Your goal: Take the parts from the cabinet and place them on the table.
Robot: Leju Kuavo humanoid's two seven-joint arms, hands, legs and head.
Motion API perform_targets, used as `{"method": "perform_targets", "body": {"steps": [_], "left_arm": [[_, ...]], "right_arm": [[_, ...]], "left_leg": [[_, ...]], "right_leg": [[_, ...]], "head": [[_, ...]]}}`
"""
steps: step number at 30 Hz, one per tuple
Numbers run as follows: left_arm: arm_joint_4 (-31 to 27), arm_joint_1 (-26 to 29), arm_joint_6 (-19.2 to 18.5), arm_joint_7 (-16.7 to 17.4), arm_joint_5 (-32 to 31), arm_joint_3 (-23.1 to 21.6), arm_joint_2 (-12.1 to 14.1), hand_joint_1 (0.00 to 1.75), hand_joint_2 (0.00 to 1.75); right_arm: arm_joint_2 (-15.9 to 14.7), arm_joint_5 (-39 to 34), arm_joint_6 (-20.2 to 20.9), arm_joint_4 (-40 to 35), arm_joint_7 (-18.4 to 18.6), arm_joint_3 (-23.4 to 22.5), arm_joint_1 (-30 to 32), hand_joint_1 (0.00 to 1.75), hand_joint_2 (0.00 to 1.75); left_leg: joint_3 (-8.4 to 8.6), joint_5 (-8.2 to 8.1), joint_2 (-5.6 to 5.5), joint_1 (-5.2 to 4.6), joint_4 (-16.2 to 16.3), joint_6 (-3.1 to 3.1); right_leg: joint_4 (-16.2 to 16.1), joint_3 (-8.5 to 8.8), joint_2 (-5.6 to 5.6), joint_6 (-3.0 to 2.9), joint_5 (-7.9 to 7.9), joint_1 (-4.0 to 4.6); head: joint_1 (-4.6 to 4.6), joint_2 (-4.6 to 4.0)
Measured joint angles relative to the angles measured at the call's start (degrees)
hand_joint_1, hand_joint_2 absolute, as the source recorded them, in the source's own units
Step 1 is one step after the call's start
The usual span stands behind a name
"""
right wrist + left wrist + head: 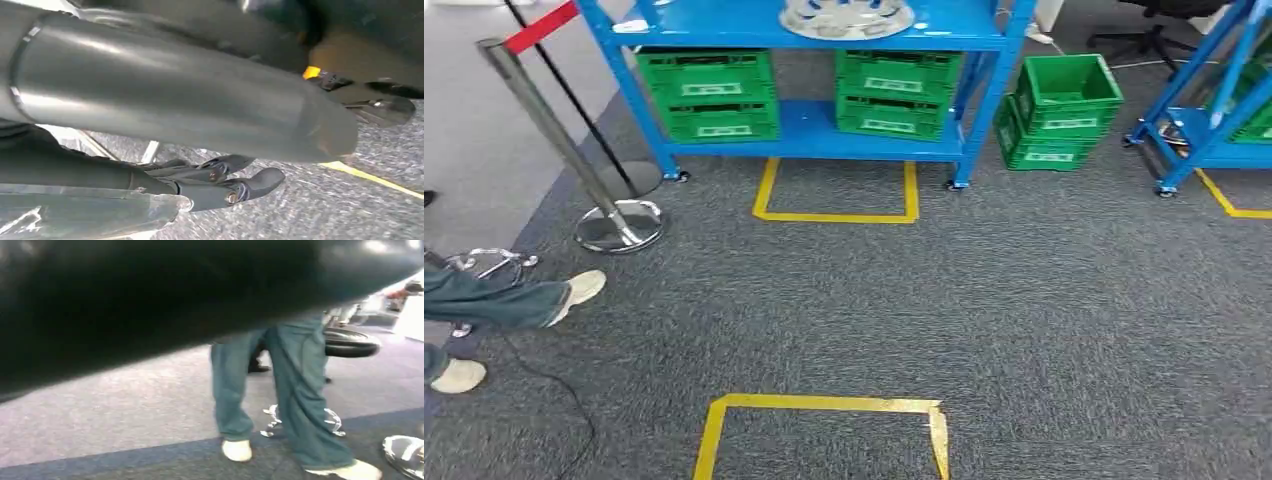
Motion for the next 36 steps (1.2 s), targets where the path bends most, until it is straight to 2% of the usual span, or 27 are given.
{"method": "perform_targets", "body": {"steps": [2,3,4,6,7,8,9,12,13,14,15,16,17,18,19,20,22,23,24,27,28,30,32,33,34,35,36], "left_arm": [[0.02,-0.14,0.0,0.0,0.0,0.0,-0.09,0.0,0.0],[0.07,-0.06,0.0,0.0,0.0,0.04,-0.11,0.0,0.0],[0.11,-0.06,0.0,0.0,0.0,0.07,-0.11,0.0,0.0],[0.2,-0.07,0.0,0.0,0.0,0.07,-0.17,0.0,0.0],[0.2,-0.09,0.0,0.0,0.0,0.07,-0.17,0.0,0.0],[0.2,-0.13,0.0,0.0,0.0,0.09,-0.13,0.0,0.0],[0.2,-0.24,0.0,0.0,-0.02,0.09,-0.07,0.0,0.0],[0.2,0.23,0.02,0.0,0.0,0.31,-0.02,0.0,0.0],[0.22,0.33,0.02,-0.02,0.0,0.42,-0.04,0.0,0.0],[0.22,0.36,0.02,0.0,0.0,0.44,0.0,0.0,0.0],[0.22,-0.06,0.02,0.0,0.0,0.37,0.09,0.0,0.0],[0.26,-0.44,-1.1,0.27,0.73,0.28,0.0,0.0,0.0],[1.87,-1.51,-4.32,1.78,3.09,0.59,-0.37,0.0,0.0],[5.24,-3.55,-8.55,2.96,5.74,1.45,-1.1,0.0,0.0],[11.01,-5.82,-11.84,2.96,7.61,3.36,-1.2,0.0,0.0],[15.47,-7.02,-11.54,1.87,7.47,4.73,-1.2,0.0,0.0],[21.65,-8.01,-10.06,0.35,7.32,5.83,-1.77,0.0,0.0],[24.03,-8.91,-9.58,0.17,7.39,6.38,-1.73,0.0,0.0],[25.97,-10.13,-9.44,0.11,7.39,6.98,-1.4,0.0,0.0],[30.44,-11.36,-9.99,0.02,6.76,8.24,-1.03,0.0,0.0],[31.76,-11.85,-10.34,0.02,6.14,8.79,-1.03,0.0,0.0],[33.18,-12.68,-10.56,0.0,5.53,9.18,-0.92,0.0,0.0],[34.38,-13.18,-10.56,-0.02,5.14,9.2,-0.81,0.0,0.0],[34.78,-13.34,-10.56,-0.02,5.14,9.27,-0.76,0.0,0.0],[35.41,-13.51,-10.58,0.0,5.11,9.36,-0.7,0.0,0.0],[35.76,-13.64,-10.58,-0.02,5.0,9.38,-0.7,0.0,0.0],[36.07,-13.74,-10.6,-0.02,4.9,9.38,-0.72,0.0,0.0]], "right_arm": [[0.0,-0.02,0.02,0.0,0.04,0.0,0.3,0.0,0.0],[0.0,-0.02,0.02,0.0,0.04,0.02,0.44,0.0,0.0],[0.0,-0.02,0.02,0.0,0.04,0.02,0.53,0.0,0.0],[0.0,0.0,0.0,0.0,0.04,0.02,0.45,0.0,0.0],[0.0,-0.02,0.0,0.0,0.04,0.02,0.41,0.0,0.0],[0.0,-0.02,0.02,-0.02,0.04,0.0,0.38,0.0,0.0],[0.11,-0.02,0.02,-0.04,0.04,0.0,0.4,0.0,0.0],[0.13,-0.02,-0.02,-0.04,0.07,0.02,0.38,0.0,0.0],[0.15,0.0,0.0,-0.02,0.07,0.02,0.33,0.0,0.0],[0.15,-0.02,-0.02,-0.04,0.0,0.0,0.3,0.0,0.0],[0.15,-0.02,-0.02,-0.04,0.0,0.0,0.4,0.0,0.0],[0.15,-0.4,0.15,-0.04,-0.33,0.0,0.53,0.0,0.0],[0.15,-1.93,0.7,-0.02,-2.28,-0.11,0.77,0.0,0.0],[0.15,-3.31,1.31,-0.02,-4.36,-0.57,1.02,0.0,0.0],[0.28,-4.66,1.77,0.0,-6.28,-1.4,1.16,0.0,0.0],[0.31,-5.05,2.19,0.09,-7.3,-1.77,1.12,0.0,0.0],[0.67,-5.42,2.23,0.13,-7.93,-2.36,1.02,0.0,0.0],[0.83,-5.62,2.43,0.19,-8.13,-2.71,1.03,0.0,0.0],[0.87,-5.92,2.71,0.28,-8.28,-2.91,1.07,0.0,0.0],[0.94,-6.32,3.63,0.65,-8.81,-3.5,1.08,0.0,0.0],[0.98,-6.6,4.11,0.81,-8.98,-3.69,1.13,0.0,0.0],[1.09,-6.91,4.24,1.03,-9.11,-3.8,1.28,0.0,0.0],[1.11,-6.97,4.24,1.27,-9.14,-4.06,1.42,0.0,0.0],[1.14,-6.97,4.24,1.36,-9.14,-4.11,1.53,0.0,0.0],[1.16,-6.97,4.26,1.42,-9.14,-4.13,1.65,0.0,0.0],[1.16,-6.99,4.26,1.49,-9.14,-4.13,1.72,0.0,0.0],[1.16,-7.02,4.26,1.55,-9.14,-4.15,1.71,0.0,0.0]], "left_leg": [[-0.2,0.02,-1.49,-0.01,0.03,0.09],[-0.2,0.04,-2.36,-0.03,0.03,0.09],[-0.15,0.06,-3.18,-0.01,0.05,0.05],[-0.02,0.16,-4.94,0.21,0.13,-0.22],[-0.01,0.13,-5.64,0.32,0.2,-0.48],[-0.31,0.16,-6.38,0.04,0.41,-0.97],[-0.68,0.22,-6.96,0.08,0.8,-1.22],[-1.33,1.16,-9.12,0.53,0.06,-2.55],[-1.39,0.85,-7.52,0.58,0.46,-2.59],[-2.29,-0.68,-3.3,0.11,2.45,-2.76],[-4.14,-3.03,-1.5,0.07,6.21,-2.96],[-6.51,-5.48,-0.78,0.11,11.27,-3.1],[-8.59,-7.29,-0.66,0.14,15.79,-3.19],[-9.88,-7.98,-0.66,0.1,18.62,-3.25],[-9.68,-7.18,-0.66,0.11,18.51,-3.18],[-8.15,-5.28,-0.62,0.13,15.88,-2.96],[-2.54,-0.95,-0.48,0.11,6.05,-2.41],[-0.18,-0.5,-0.12,0.02,1.98,-2.19],[0.23,-0.98,-0.25,-0.18,0.87,-1.84],[0.09,-1.07,-0.08,-0.57,0.91,-1.07],[0.15,-0.72,0.21,-0.18,0.44,-0.47],[0.11,-0.72,0.62,-0.12,0.44,0.22],[0.12,-0.86,0.99,-0.24,0.47,0.54],[0.15,-0.91,1.25,-0.29,0.48,0.61],[0.24,-0.98,1.54,-0.31,0.49,0.63],[0.38,-1.08,1.8,-0.3,0.51,0.63],[0.6,-1.21,2.12,-0.25,0.51,0.57]], "right_leg": [[9.56,-4.68,0.92,0.14,-3.91,-0.02],[11.45,-5.87,0.93,0.16,-3.88,-0.03],[10.21,-5.49,0.93,0.11,-2.33,-0.04],[1.13,-1.54,1.78,0.05,3.27,-0.23],[-3.97,0.82,3.57,0.12,5.63,-0.52],[-6.58,1.91,7.44,0.3,5.09,-0.99],[-7.14,1.88,7.24,0.0,5.07,-1.12],[-6.78,2.25,5.04,-1.18,5.36,-0.74],[-7.08,2.29,4.1,-1.68,5.65,-0.95],[-7.13,2.34,3.4,-2.11,5.64,-0.77],[-7.13,2.29,2.87,-2.31,5.63,-0.59],[-7.13,2.2,2.03,-2.4,5.58,-0.37],[-7.13,2.13,1.16,-2.45,5.55,-0.29],[-7.13,2.08,0.37,-2.45,5.55,-0.28],[-7.12,2.09,-0.34,-2.45,5.55,-0.28],[-7.12,2.09,-0.55,-2.44,5.54,-0.26],[-7.12,2.22,-0.68,-2.39,5.53,-0.21],[-7.12,2.2,-0.84,-2.2,5.5,0.0],[-6.82,1.16,-0.66,-1.81,5.28,0.41],[-7.43,1.54,-0.47,-1.03,5.63,0.13],[-7.25,1.51,-0.24,-0.6,5.46,0.12],[-3.29,-0.21,0.56,-0.13,2.59,0.06],[7.09,-5.26,0.91,0.12,-2.43,-0.02],[10.85,-7.34,0.92,0.19,-3.42,-0.02],[11.6,-8.05,0.9,0.22,-2.72,-0.02],[9.52,-7.35,0.88,0.19,-0.78,-0.02],[5.04,-5.39,0.72,0.16,2.1,-0.04]], "head": [[0.0,0.0],[-0.02,0.0],[-0.02,0.02],[-0.02,0.02],[0.02,0.0],[0.04,0.0],[-0.13,0.02],[-0.02,0.02],[-0.04,0.02],[-0.51,0.02],[-0.57,0.0],[-0.57,0.02],[-0.5,0.02],[-0.5,0.02],[-0.7,0.0],[-0.68,0.0],[-0.66,0.0],[-0.63,0.02],[-0.7,0.02],[-0.39,0.0],[-0.37,0.0],[-0.04,0.0],[0.02,0.02],[0.04,0.0],[0.0,0.02],[0.04,0.0],[0.02,0.02]]}}
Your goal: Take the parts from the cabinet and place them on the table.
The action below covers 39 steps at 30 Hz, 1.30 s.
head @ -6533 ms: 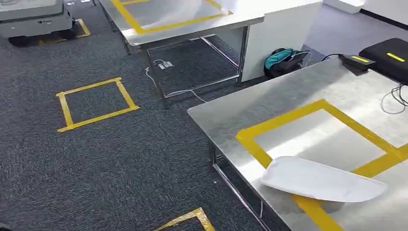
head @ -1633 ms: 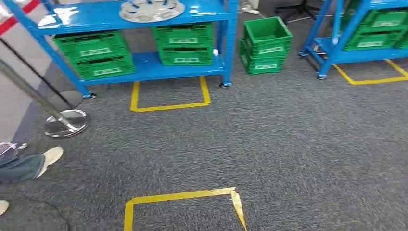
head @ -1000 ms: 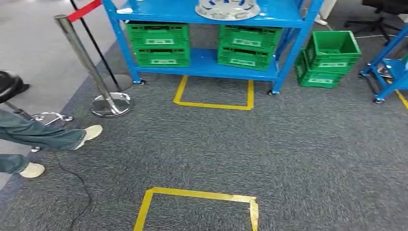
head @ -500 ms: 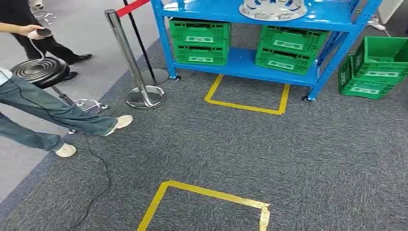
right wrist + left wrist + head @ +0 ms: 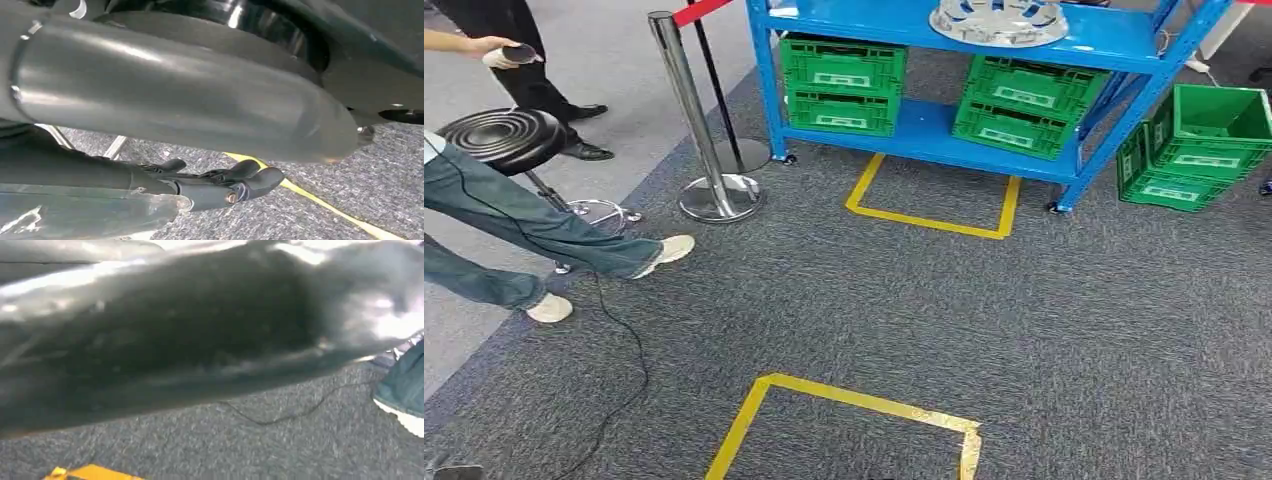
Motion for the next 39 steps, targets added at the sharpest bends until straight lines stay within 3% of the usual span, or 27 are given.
{"method": "perform_targets", "body": {"steps": [1,2,3,4,7,8,9,10,11,13,14,15,16,17,18,19,22,23,24,25,26,28,30,32,33,39], "left_arm": [[0.26,-0.05,0.0,0.02,-0.09,0.0,-0.02,0.0,0.0],[0.41,-0.07,-0.02,0.0,-0.09,0.0,0.0,0.0,0.0],[0.57,-0.05,-0.02,0.02,-0.09,0.04,0.24,0.0,0.0],[0.76,-0.13,0.0,-0.04,-0.09,0.07,0.26,0.0,0.0],[1.07,-0.5,0.07,-0.04,-0.09,0.07,0.48,0.0,0.0],[1.16,-0.56,0.11,-0.07,-0.09,0.02,0.57,0.0,0.0],[1.24,-0.58,0.18,-0.09,-0.09,-0.02,0.57,0.0,0.0],[1.33,-0.57,0.28,-0.09,-0.09,-0.04,0.66,0.0,0.0],[1.48,-0.54,0.37,-0.09,-0.09,-0.04,0.77,0.0,0.0],[1.84,-0.58,0.48,-0.09,-0.06,-0.04,0.87,0.0,0.0],[2.07,-0.59,0.48,-0.09,-0.06,-0.07,0.9,0.0,0.0],[2.21,-0.62,0.48,-0.09,-0.06,-0.11,0.94,0.0,0.0],[2.32,-0.65,0.5,-0.09,-0.09,-0.15,1.03,0.0,0.0],[2.45,-0.76,0.55,-0.09,-0.09,-0.17,1.16,0.0,0.0],[2.58,-0.8,0.57,-0.09,-0.11,-0.2,1.2,0.0,0.0],[2.71,-0.98,0.59,-0.09,-0.13,-0.22,1.22,0.0,0.0],[3.32,-1.26,0.72,-0.09,-0.15,-0.26,1.25,0.0,0.0],[3.5,-1.25,1.0,-0.09,-0.17,-0.26,1.24,0.0,0.0],[3.58,-1.34,1.09,-0.09,-0.22,-0.26,1.29,0.0,0.0],[3.76,-1.43,1.18,-0.09,-0.26,-0.24,1.29,0.0,0.0],[3.91,-1.56,1.25,-0.09,-0.26,-0.24,1.29,0.0,0.0],[4.15,-1.6,1.27,-0.09,-0.33,-0.24,1.25,0.0,0.0],[4.35,-1.6,1.31,-0.09,-0.35,-0.2,1.27,0.0,0.0],[4.46,-1.6,1.36,-0.09,-0.35,-0.17,1.27,0.0,0.0],[4.5,-1.6,1.4,-0.09,-0.35,-0.17,1.27,0.0,0.0],[4.57,-1.9,1.77,0.72,-0.83,1.31,0.96,0.0,0.0]], "right_arm": [[0.0,-0.02,-0.02,0.11,0.0,0.0,-0.05,0.0,0.0],[0.0,-0.02,-0.02,0.15,0.0,0.0,-0.16,0.0,0.0],[0.3,-0.02,-0.02,0.15,0.0,0.0,-0.33,0.0,0.0],[0.37,-0.02,-0.02,0.22,-0.02,-0.02,-0.43,0.0,0.0],[0.42,-0.11,-0.07,0.44,0.0,-0.02,-0.16,0.0,0.0],[0.46,-0.13,-0.09,0.5,-0.02,-0.02,-0.1,0.0,0.0],[0.46,-0.17,-0.09,0.59,-0.02,-0.02,-0.14,0.0,0.0],[0.5,-0.17,-0.07,0.66,-0.07,-0.02,-0.33,0.0,0.0],[0.59,-0.19,-0.07,0.7,-0.07,-0.02,-0.37,0.0,0.0],[0.66,-0.46,-0.07,0.81,-0.07,-0.02,-0.2,0.0,0.0],[0.7,-0.61,-0.07,0.94,-0.07,-0.02,-0.11,0.0,0.0],[0.72,-0.72,-0.07,0.96,-0.07,-0.04,-0.08,0.0,0.0],[0.74,-0.81,-0.07,0.98,-0.07,-0.02,-0.1,0.0,0.0],[0.77,-0.89,-0.07,1.03,-0.07,-0.02,-0.15,0.0,0.0],[0.76,-0.92,-0.07,1.07,-0.07,-0.04,-0.19,0.0,0.0],[0.76,-0.92,-0.07,1.14,-0.07,-0.04,-0.35,0.0,0.0],[0.76,-0.94,-0.15,1.46,-0.09,-0.04,0.13,0.0,0.0],[0.76,-0.9,-0.33,1.59,-0.17,-0.04,0.16,0.0,0.0],[0.76,-0.83,-0.46,1.66,-0.26,-0.04,0.14,0.0,0.0],[0.76,-0.81,-0.66,1.75,-0.35,-0.04,0.14,0.0,0.0],[0.76,-0.76,-1.12,1.86,-0.26,-0.04,0.17,0.0,0.0],[0.87,-0.57,-2.21,2.05,0.46,-0.04,0.05,0.0,0.0],[0.98,-0.46,-2.4,2.16,0.55,-0.04,-0.08,0.0,0.0],[1.05,-0.37,-2.4,2.29,0.61,-0.04,-0.12,0.0,0.0],[1.07,-0.37,-2.49,2.32,0.61,-0.04,-0.11,0.0,0.0],[1.44,0.13,-3.48,2.43,0.77,-0.02,-0.11,0.0,0.0]], "left_leg": [[0.32,-0.2,0.36,0.09,0.02,-0.25],[0.68,-0.44,0.79,0.09,0.04,-0.6],[0.79,-0.76,0.99,-0.48,0.38,-1.02],[0.78,-0.75,1.25,-0.48,0.39,-1.22],[0.88,-0.73,2.56,-0.37,0.25,-1.75],[0.77,-1.5,1.16,-0.11,0.77,-2.31],[0.08,-2.72,-0.14,-0.06,2.28,-2.46],[-2.35,-5.78,-1.31,-0.05,7.63,-2.63],[-4.67,-7.93,-1.65,-0.06,12.52,-2.71],[-8.24,-9.73,-2.01,-0.06,19.29,-2.65],[-8.19,-8.49,-2.03,-0.06,18.74,-2.54],[-7.05,-6.13,-2.08,-0.03,15.91,-2.39],[-4.99,-3.43,-2.27,0.02,11.42,-2.25],[-2.39,-0.88,-3.46,0.13,6.04,-2.2],[-0.82,0.1,-5.71,0.4,2.64,-2.22],[-0.12,-0.68,-6.19,0.56,0.46,-2.28],[-0.24,-0.34,-5.26,0.12,0.49,-1.76],[-0.15,-0.22,-5.27,0.35,0.1,-2.25],[-0.24,-0.19,-5.29,0.33,0.11,-2.26],[-0.26,-0.11,-5.27,0.24,0.12,-2.13],[-0.24,-0.08,-5.28,0.14,0.12,-2.02],[-0.17,-0.19,-5.31,-0.02,0.14,-1.54],[-0.18,-0.19,-5.33,-0.11,0.18,-1.26],[-0.23,-0.18,-5.33,-0.2,0.22,-1.14],[-0.27,-0.15,-5.33,-0.23,0.24,-1.1],[-0.29,-0.09,-5.32,-0.18,0.22,-1.04]], "right_leg": [[-5.51,2.6,-0.62,-0.08,2.82,-0.01],[-10.51,5.13,-2.68,-0.06,4.86,-0.01],[-11.54,5.3,-3.66,-0.25,4.37,0.29],[-11.57,5.57,-2.39,-0.86,4.64,0.12],[-11.45,5.05,-1.01,-1.71,4.94,0.16],[-11.56,5.06,-0.45,-2.14,5.19,-0.1],[-11.56,5.01,-0.1,-2.37,5.24,-0.15],[-11.56,4.89,0.57,-2.7,5.29,-0.16],[-11.56,4.83,1.11,-2.84,5.32,-0.15],[-11.55,4.81,2.34,-2.93,5.31,-0.12],[-11.55,4.86,3.02,-2.93,5.32,-0.13],[-11.55,4.91,3.72,-2.9,5.33,-0.16],[-11.55,4.98,4.42,-2.79,5.39,-0.22],[-11.54,5.05,5.03,-2.67,5.42,-0.3],[-11.55,4.95,5.45,-2.44,5.45,-0.34],[-11.03,4.43,6.17,-1.95,5.3,0.04],[-12.24,4.13,7.09,-0.95,5.96,-0.31],[-11.88,4.42,6.86,-1.45,5.73,-0.18],[-12.19,4.53,6.69,-3.22,6.08,-0.07],[-12.22,4.55,6.7,-3.91,6.02,-0.04],[-12.26,4.5,6.64,-4.04,6.11,-0.06],[-12.62,4.3,6.34,-3.89,6.05,-0.13],[-12.88,4.41,6.26,-3.18,6.14,-0.23],[-13.15,4.67,6.24,-1.02,6.31,-0.5],[-13.16,5.07,6.24,-0.7,6.34,-0.57],[-13.09,4.91,6.24,-0.52,6.44,-0.54]], "head": [[0.0,-0.02],[0.04,-0.02],[0.09,0.0],[-0.15,-0.02],[-0.02,-0.02],[-0.09,0.0],[-0.17,0.0],[-0.15,0.0],[-0.2,-0.02],[-0.13,0.0],[-0.17,0.0],[-0.15,-0.02],[-0.15,-0.02],[-0.15,-0.02],[-0.2,0.0],[-0.2,0.0],[-0.04,0.0],[-0.13,0.0],[0.22,0.0],[0.15,0.0],[0.18,0.0],[0.2,0.0],[0.17,0.0],[0.18,0.0],[0.18,0.0],[0.13,0.0]]}}
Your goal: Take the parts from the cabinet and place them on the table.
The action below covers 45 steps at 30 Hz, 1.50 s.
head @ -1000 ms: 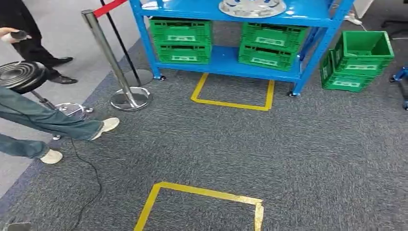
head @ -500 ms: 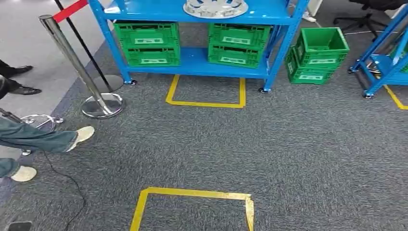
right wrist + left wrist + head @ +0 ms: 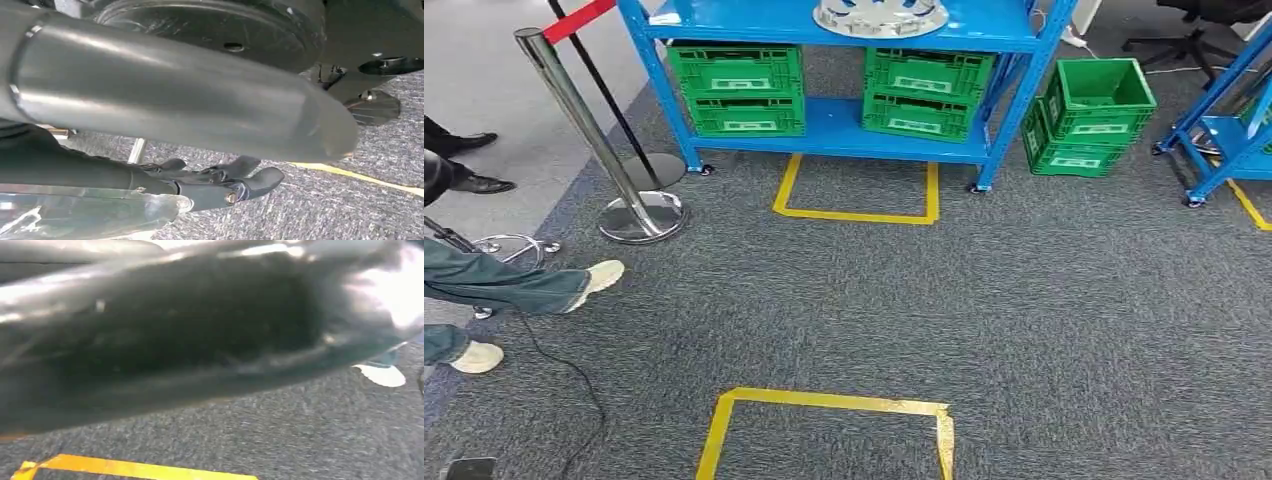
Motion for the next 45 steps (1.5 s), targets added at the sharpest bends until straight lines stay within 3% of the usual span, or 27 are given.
{"method": "perform_targets", "body": {"steps": [8,9,12,13,14,15,16,18,19,20,21,23,24,25,26,28,30,33,34,35,36,38,39,40,41,44,45], "left_arm": [[0.02,-0.03,-0.11,0.42,-2.05,1.88,-0.7,0.0,0.0],[0.0,-0.07,-0.05,0.44,-2.51,2.2,-0.72,0.0,0.0],[0.0,-0.23,0.22,0.61,-3.89,2.75,-0.9,0.0,0.0],[-0.02,-0.23,0.22,0.7,-4.39,2.89,-1.05,0.0,0.0],[-0.13,-0.27,0.09,0.81,-4.87,3.08,-1.18,0.0,0.0],[-0.22,-0.25,0.02,0.85,-5.27,3.37,-1.29,0.0,0.0],[-0.26,-0.15,-0.2,0.94,-5.57,3.89,-1.38,0.0,0.0],[-0.26,-0.01,-0.29,0.98,-6.12,4.55,-1.64,0.0,0.0],[-0.26,0.01,-0.33,1.09,-6.34,4.81,-1.66,0.0,0.0],[-0.26,-0.02,-0.37,1.12,-6.47,5.16,-1.79,0.0,0.0],[-0.26,-0.04,-0.37,1.12,-6.49,5.38,-1.92,0.0,0.0],[-0.26,-0.07,-0.44,1.12,-6.56,5.55,-2.05,0.0,0.0],[-0.28,-0.07,-0.42,1.14,-6.56,5.62,-1.92,0.0,0.0],[-0.37,-0.11,-0.42,1.25,-6.75,5.73,-1.92,0.0,0.0],[-0.42,-0.22,-0.33,1.29,-7.1,5.86,-1.92,0.0,0.0],[-0.42,-0.33,-0.26,1.33,-7.72,6.17,-1.92,0.0,0.0],[-0.42,-0.52,-0.24,1.36,-8.31,6.52,-1.99,0.0,0.0],[-0.42,-0.72,-0.18,1.36,-8.35,6.95,-1.97,0.0,0.0],[-0.42,-0.68,-0.18,1.38,-8.39,7.0,-2.03,0.0,0.0],[-0.42,-0.68,-0.18,1.38,-8.46,7.02,-2.03,0.0,0.0],[-0.42,-0.68,-0.18,1.4,-8.46,7.04,-2.01,0.0,0.0],[-0.42,-0.75,-0.05,1.4,-8.81,7.08,-1.94,0.0,0.0],[-0.42,-0.76,0.04,1.4,-9.0,7.17,-1.94,0.0,0.0],[-0.42,-0.95,0.11,1.4,-9.07,7.28,-1.97,0.0,0.0],[-0.42,-1.06,0.17,1.4,-9.22,7.32,-1.99,0.0,0.0],[-0.42,-0.95,0.31,1.36,-9.35,7.41,-2.03,0.0,0.0],[-0.42,-1.0,0.33,1.33,-9.38,7.43,-2.05,0.0,0.0]], "right_arm": [[0.13,0.52,-0.44,0.09,0.5,0.09,0.08,0.0,0.0],[0.24,0.52,-0.44,0.09,0.59,0.11,0.12,0.0,0.0],[0.54,0.46,-0.48,0.15,0.76,0.15,0.36,0.0,0.0],[0.57,0.39,-0.66,0.22,0.81,0.17,0.44,0.0,0.0],[0.59,0.33,-0.79,0.26,0.9,0.17,0.61,0.0,0.0],[0.59,0.33,-0.79,0.26,1.01,0.2,0.57,0.0,0.0],[0.59,0.33,-0.76,0.26,1.09,0.22,0.48,0.0,0.0],[0.61,0.28,-0.76,0.31,1.27,0.24,0.46,0.0,0.0],[0.61,0.28,-0.76,0.31,1.33,0.26,0.58,0.0,0.0],[0.59,0.28,-0.76,0.33,1.4,0.28,0.74,0.0,0.0],[0.59,0.28,-0.76,0.37,1.4,0.28,0.81,0.0,0.0],[0.59,0.28,-0.79,0.48,1.4,0.31,0.77,0.0,0.0],[0.72,0.28,-0.74,0.46,1.4,0.31,0.66,0.0,0.0],[0.96,0.26,-0.72,0.52,1.4,0.31,0.57,0.0,0.0],[0.96,0.26,-0.81,0.52,1.49,0.31,0.59,0.0,0.0],[0.96,0.24,-0.79,0.55,1.57,0.33,0.71,0.0,0.0],[0.98,0.17,-0.81,0.55,1.62,0.39,0.75,0.0,0.0],[0.98,0.09,-0.79,0.55,1.64,0.42,0.68,0.0,0.0],[0.98,0.09,-0.81,0.57,1.64,0.44,0.78,0.0,0.0],[0.98,0.09,-0.81,0.57,1.64,0.48,0.84,0.0,0.0],[0.98,0.09,-0.81,0.57,1.64,0.5,0.84,0.0,0.0],[1.01,0.06,-0.81,0.57,1.64,0.57,0.76,0.0,0.0],[1.03,0.04,-0.81,0.57,1.64,0.59,0.74,0.0,0.0],[1.03,0.0,-0.81,0.57,1.64,0.59,0.68,0.0,0.0],[1.03,0.0,-0.81,0.57,1.68,0.61,0.72,0.0,0.0],[1.0,0.0,-0.81,0.59,1.7,0.61,0.8,0.0,0.0],[1.0,0.0,-0.81,0.61,1.7,0.61,0.78,0.0,0.0]], "left_leg": [[-0.01,0.11,0.0,0.2,-0.05,-0.2],[-0.07,-0.07,-0.02,0.0,0.22,0.18],[-0.06,-0.09,0.11,-0.19,0.14,0.53],[0.32,0.27,0.4,0.18,-0.71,0.9],[0.8,0.64,0.83,0.35,-1.37,1.13],[0.91,0.61,1.05,0.39,-1.5,1.42],[0.92,0.56,1.41,0.36,-1.47,1.43],[0.95,0.35,2.32,0.27,-1.41,1.43],[1.03,0.23,2.55,0.31,-1.4,1.25],[1.21,0.08,2.72,0.41,-1.39,1.02],[1.49,-0.13,2.79,0.58,-1.35,0.69],[2.27,-0.73,2.9,0.96,-1.13,-0.23],[2.32,-0.99,2.94,0.64,-1.03,-0.69],[2.25,-1.24,2.9,0.51,-0.61,-1.04],[2.29,-1.08,2.89,0.44,-0.77,-1.22],[2.36,-1.1,2.9,0.71,-0.92,-1.54],[1.45,-3.02,2.92,0.79,1.57,-2.03],[-6.13,-8.94,2.92,0.64,15.89,-2.15],[-8.02,-9.26,2.92,0.64,18.82,-2.05],[-8.32,-7.98,2.92,0.63,18.58,-1.9],[-7.48,-5.4,2.92,0.61,15.86,-1.67],[-3.21,0.5,2.92,0.55,5.83,-1.17],[-1.77,1.64,2.91,0.55,2.24,-0.93],[-0.99,0.6,2.89,0.46,0.28,-1.1],[-1.22,0.52,2.9,0.45,0.65,-1.22],[-0.83,0.51,2.86,0.52,0.21,-0.39],[-0.63,0.41,2.9,0.6,0.15,-0.04]], "right_leg": [[0.17,-0.13,0.0,-0.08,-0.04,0.22],[-0.04,-0.09,0.06,0.24,0.07,-0.04],[-0.24,-0.13,0.37,0.66,0.11,-0.2],[-0.38,-0.64,0.57,0.99,0.01,0.03],[0.69,-0.62,-1.53,0.87,-0.44,0.06],[3.47,-2.01,-3.61,0.87,-2.33,0.2],[7.69,-4.09,-4.64,0.97,-4.6,0.1],[16.83,-8.67,-5.28,1.21,-8.42,-0.04],[18.57,-9.65,-5.37,1.38,-8.43,-0.11],[17.2,-8.91,-5.41,1.52,-6.95,-0.22],[13.2,-6.78,-5.45,1.61,-4.48,-0.34],[2.5,-0.78,-5.87,2.06,0.13,-0.83],[1.39,-0.14,-5.79,2.26,-1.3,-0.64],[1.16,0.41,-5.21,1.22,-1.04,-0.66],[1.41,0.21,-5.23,0.62,-1.18,-0.62],[1.78,-0.13,-5.1,-0.17,-1.35,-0.42],[1.66,0.24,-5.1,-1.24,-1.46,-0.54],[1.66,0.3,-5.12,-1.81,-1.74,-0.37],[1.67,0.4,-5.09,-1.92,-1.84,-0.3],[1.67,0.63,-5.02,-2.01,-1.95,-0.25],[1.67,0.88,-4.89,-2.01,-2.14,-0.23],[1.66,1.58,-4.66,-1.69,-2.52,-0.24],[1.66,1.56,-4.61,-1.39,-2.73,-0.17],[2.09,1.18,-4.42,-0.92,-3.21,0.31],[1.67,1.03,-4.41,-0.66,-3.18,0.29],[1.19,1.46,-4.41,0.35,-3.43,0.06],[2.64,1.09,-4.82,0.56,-4.32,0.04]], "head": [[0.0,-0.02],[0.02,0.0],[-0.02,0.0],[-0.04,0.0],[0.07,0.0],[0.44,0.0],[0.63,0.0],[0.57,0.0],[0.63,0.0],[0.57,0.0],[0.63,0.0],[0.63,0.0],[0.72,0.0],[0.79,-0.02],[0.48,0.0],[0.53,-0.02],[0.31,0.0],[0.18,0.0],[0.13,0.0],[0.18,0.0],[0.15,-0.02],[0.13,0.0],[0.11,0.0],[-0.07,0.0],[0.31,0.0],[0.13,0.0],[0.28,0.0]]}}
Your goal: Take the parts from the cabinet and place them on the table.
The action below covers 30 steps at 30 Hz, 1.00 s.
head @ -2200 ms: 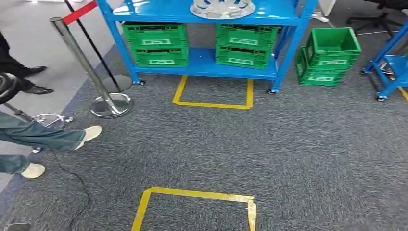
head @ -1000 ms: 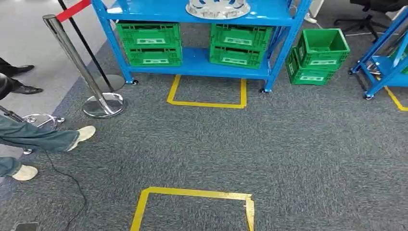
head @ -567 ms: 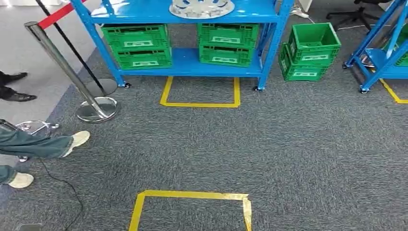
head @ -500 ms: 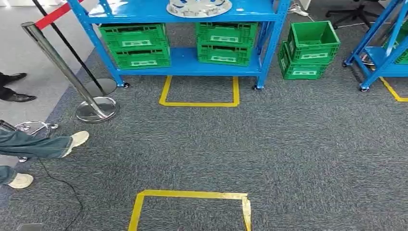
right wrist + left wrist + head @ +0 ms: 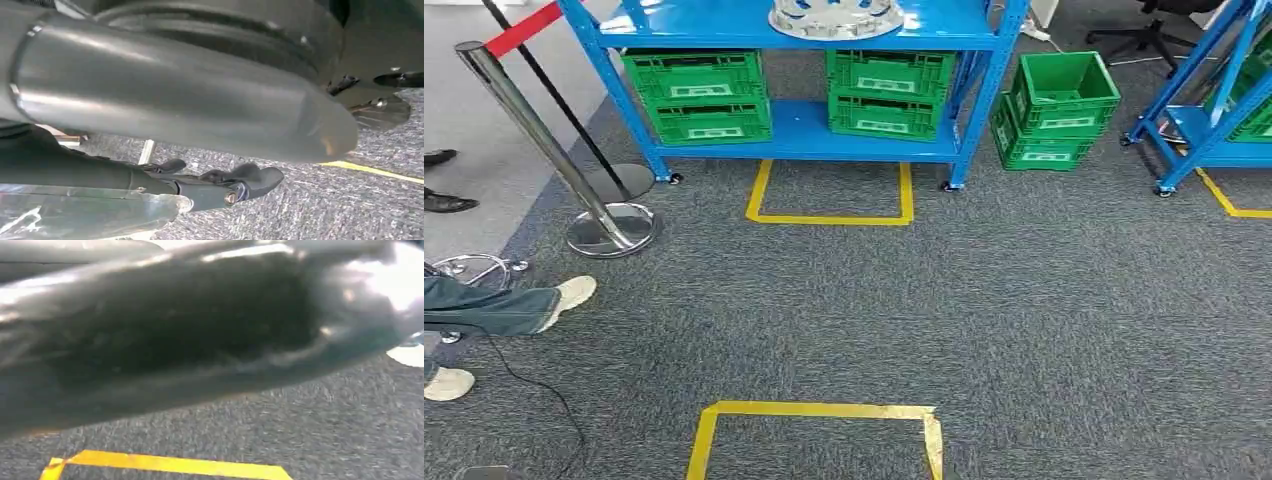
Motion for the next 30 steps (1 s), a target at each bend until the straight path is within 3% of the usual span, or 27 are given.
{"method": "perform_targets", "body": {"steps": [1,3,4,5,6,7,9,11,14,16,18,19,20,21,22,24,25,26,27,30], "left_arm": [[0.0,-0.06,0.04,-0.04,-0.02,0.0,0.0,0.0,0.0],[0.0,-0.04,0.13,-0.07,-0.15,0.02,-0.09,0.0,0.0],[0.0,-0.03,0.17,-0.07,-0.2,0.11,-0.13,0.0,0.0],[0.0,-0.03,0.24,-0.07,-0.33,0.26,-0.2,0.0,0.0],[0.0,0.0,0.3,-0.07,-0.46,0.44,-0.28,0.0,0.0],[0.0,0.04,0.35,-0.09,-0.83,0.59,-0.42,0.0,0.0],[0.0,0.02,0.37,-0.22,-1.09,0.83,-0.61,0.0,0.0],[0.0,-0.05,0.41,-0.3,-1.22,1.05,-0.61,0.0,0.0],[0.0,-0.15,0.44,-0.42,-1.29,1.07,-0.81,0.0,0.0],[-0.02,-0.29,0.44,-0.42,-1.31,1.07,-0.81,0.0,0.0],[-0.02,-0.35,0.44,-0.42,-1.31,1.14,-0.74,0.0,0.0],[-0.02,-0.26,0.44,-0.42,-1.31,1.22,-0.74,0.0,0.0],[-0.02,-0.19,0.44,-0.42,-1.35,1.29,-0.83,0.0,0.0],[-0.02,-0.17,0.44,-0.42,-1.36,1.31,-0.85,0.0,0.0],[-0.02,-0.15,0.44,-0.44,-1.35,1.36,-0.83,0.0,0.0],[-0.02,-0.21,0.44,-0.44,-1.44,1.36,-0.72,0.0,0.0],[-0.02,-0.18,0.44,-0.44,-1.46,1.38,-0.72,0.0,0.0],[0.0,-0.27,0.44,-0.44,-1.55,1.42,-0.77,0.0,0.0],[0.0,-0.48,0.44,-0.44,-1.57,1.42,-0.76,0.0,0.0],[0.0,-0.38,0.46,-0.57,-1.75,1.42,-0.81,0.0,0.0]], "right_arm": [[0.02,0.0,0.0,0.02,0.0,0.0,-0.05,0.0,0.0],[0.0,-0.04,0.0,0.07,0.0,0.0,-0.02,0.0,0.0],[0.0,-0.07,0.0,0.09,0.04,0.0,0.08,0.0,0.0],[0.0,-0.11,0.0,0.11,0.04,0.0,0.15,0.0,0.0],[0.0,-0.17,0.0,0.11,0.09,0.0,0.18,0.0,0.0],[0.0,-0.26,0.0,0.11,0.09,0.0,0.17,0.0,0.0],[0.0,-0.31,-0.02,0.17,0.09,0.0,0.1,0.0,0.0],[0.02,-0.28,-0.02,0.17,0.09,0.0,-0.04,0.0,0.0],[0.02,-0.28,-0.02,0.17,0.11,0.0,0.19,0.0,0.0],[0.0,-0.28,-0.02,0.17,0.07,0.02,0.13,0.0,0.0],[0.02,-0.28,-0.07,0.2,0.09,0.02,0.01,0.0,0.0],[0.02,-0.28,-0.04,0.2,0.09,0.02,0.01,0.0,0.0],[0.02,-0.28,-0.02,0.2,0.09,0.02,0.09,0.0,0.0],[0.02,-0.31,-0.02,0.2,0.09,0.02,0.19,0.0,0.0],[0.02,-0.31,-0.02,0.2,0.09,0.02,0.24,0.0,0.0],[0.02,-0.33,-0.02,0.2,0.09,0.02,0.19,0.0,0.0],[0.02,-0.33,-0.02,0.2,0.09,0.02,0.19,0.0,0.0],[0.02,-0.35,-0.02,0.24,0.09,0.02,0.08,0.0,0.0],[0.02,-0.35,-0.02,0.24,0.09,0.02,0.01,0.0,0.0],[0.0,-0.46,-0.02,0.26,0.04,0.02,0.07,0.0,0.0]], "left_leg": [[0.14,-0.16,0.06,-0.02,0.01,0.37],[0.42,-0.49,0.16,-0.27,0.04,0.85],[0.56,-0.7,0.16,-0.39,0.05,0.95],[0.79,-0.92,0.15,-0.47,0.05,0.98],[1.23,-1.26,0.12,-0.51,0.05,0.95],[1.76,-1.61,0.11,-0.51,0.05,0.88],[3.0,-2.43,0.08,-0.46,0.05,0.48],[3.15,-3.08,0.0,-0.88,0.23,-0.3],[3.6,-3.09,0.05,-0.61,-0.48,-0.91],[3.54,-3.78,0.07,-0.56,0.51,-1.56],[-0.13,-6.58,0.08,-0.53,7.11,-1.94],[-4.27,-8.91,0.09,-0.47,13.92,-2.13],[-6.35,-9.44,0.09,-0.45,16.87,-2.18],[-7.89,-8.44,0.09,-0.43,17.96,-2.2],[-7.74,-6.12,0.09,-0.42,16.29,-2.15],[-4.54,0.47,0.1,-0.39,7.5,-1.99],[-3.03,2.58,0.12,-0.31,3.52,-2.0],[-1.99,1.24,0.03,-0.48,1.66,-2.02],[-1.79,0.8,-0.06,-0.45,1.43,-1.3],[-1.06,0.24,-0.29,-0.35,1.02,-0.04]], "right_leg": [[3.09,-1.56,-0.38,0.12,-1.86,0.03],[12.89,-6.78,-0.53,0.35,-6.18,0.02],[16.22,-8.86,-0.53,0.36,-6.93,0.02],[17.14,-9.87,-0.54,0.29,-6.31,0.02],[15.23,-9.42,-0.54,0.23,-4.08,0.04],[11.4,-7.83,-0.55,0.11,-1.4,0.04],[1.32,-3.14,-0.75,-0.09,3.99,0.02],[-0.27,-1.9,-0.65,-0.72,3.31,0.18],[-0.3,-2.04,-0.45,-1.52,2.97,0.55],[-0.82,-1.34,-0.42,-2.14,3.01,0.05],[-0.87,-0.79,-0.47,-2.84,2.53,0.0],[-0.86,-0.38,-0.47,-3.01,2.07,0.02],[-0.86,-0.11,-0.45,-3.04,1.77,0.03],[-0.86,0.42,-0.36,-3.02,1.36,0.02],[-0.86,0.97,-0.26,-2.9,0.94,-0.02],[-0.87,2.41,-0.08,-2.42,-0.04,-0.24],[-0.92,2.57,-0.06,-2.07,-0.53,-0.27],[-0.75,2.58,0.04,-1.43,-1.42,0.22],[-1.11,2.75,0.09,-1.15,-1.55,0.23],[-1.36,4.4,0.01,-0.13,-1.48,0.16]], "head": [[0.42,0.0],[0.53,-0.02],[0.53,0.0],[0.53,0.0],[0.53,0.0],[0.53,-0.02],[0.57,0.0],[0.48,0.0],[0.48,0.0],[0.4,0.0],[0.14,0.0],[0.16,0.0],[0.11,0.0],[0.14,0.0],[0.14,-0.02],[0.16,0.0],[0.07,-0.02],[-0.17,0.0],[-0.24,0.0],[0.22,0.0]]}}
